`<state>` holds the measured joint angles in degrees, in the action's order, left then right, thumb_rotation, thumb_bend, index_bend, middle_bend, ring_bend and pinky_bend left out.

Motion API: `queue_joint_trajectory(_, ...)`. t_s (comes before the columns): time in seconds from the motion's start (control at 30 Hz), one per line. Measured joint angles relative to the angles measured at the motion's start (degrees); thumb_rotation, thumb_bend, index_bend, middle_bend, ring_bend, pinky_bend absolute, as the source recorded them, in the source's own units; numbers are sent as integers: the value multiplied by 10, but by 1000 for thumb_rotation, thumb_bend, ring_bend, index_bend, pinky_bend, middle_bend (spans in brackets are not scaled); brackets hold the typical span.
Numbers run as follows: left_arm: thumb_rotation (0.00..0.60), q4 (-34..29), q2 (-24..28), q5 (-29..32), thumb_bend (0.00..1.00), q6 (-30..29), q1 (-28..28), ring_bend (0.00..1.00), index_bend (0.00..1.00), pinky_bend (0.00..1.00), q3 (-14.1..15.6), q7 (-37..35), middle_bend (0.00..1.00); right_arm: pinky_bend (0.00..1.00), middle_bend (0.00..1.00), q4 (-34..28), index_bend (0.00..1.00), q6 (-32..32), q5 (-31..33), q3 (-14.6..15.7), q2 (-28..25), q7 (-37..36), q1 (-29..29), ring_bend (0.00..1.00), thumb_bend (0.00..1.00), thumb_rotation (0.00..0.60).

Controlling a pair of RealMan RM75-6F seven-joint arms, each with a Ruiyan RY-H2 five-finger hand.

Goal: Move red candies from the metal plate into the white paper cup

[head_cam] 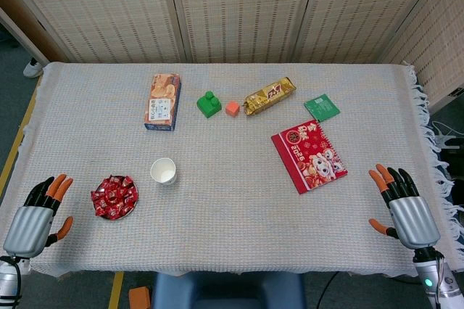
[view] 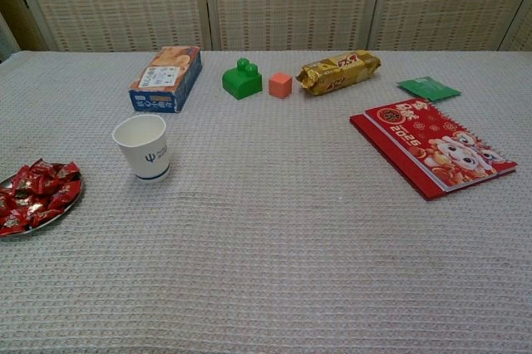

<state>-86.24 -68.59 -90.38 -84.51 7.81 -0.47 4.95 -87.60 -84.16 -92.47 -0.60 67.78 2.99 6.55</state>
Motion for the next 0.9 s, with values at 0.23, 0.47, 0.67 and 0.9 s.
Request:
queue_joint_trajectory(0.23,600,-11,-3,-9,395,20,5,0,0,240,14,15,0,0,0,-5,0,-24,-10,2,-1,6,-9,0,27,600)
queue_joint_trajectory(0.47,600,-15,-27,-10,392,84,27,0,0,574,27,71,0,0,0,-6,0,-33,-11,3,1,28,-16,0,27,600)
queue_joint_trajectory(0.67,600,-12,-60,33,388,157,53,0,0,605,23,156,0,0,0,-12,0,-13,4,0,0,32,-12,0,27,600)
queue_joint_trajectory(0.9,600,4,-97,86,380,194,80,5,0,682,0,227,0,0,0,-16,0,-7,8,2,-5,35,-13,0,27,600)
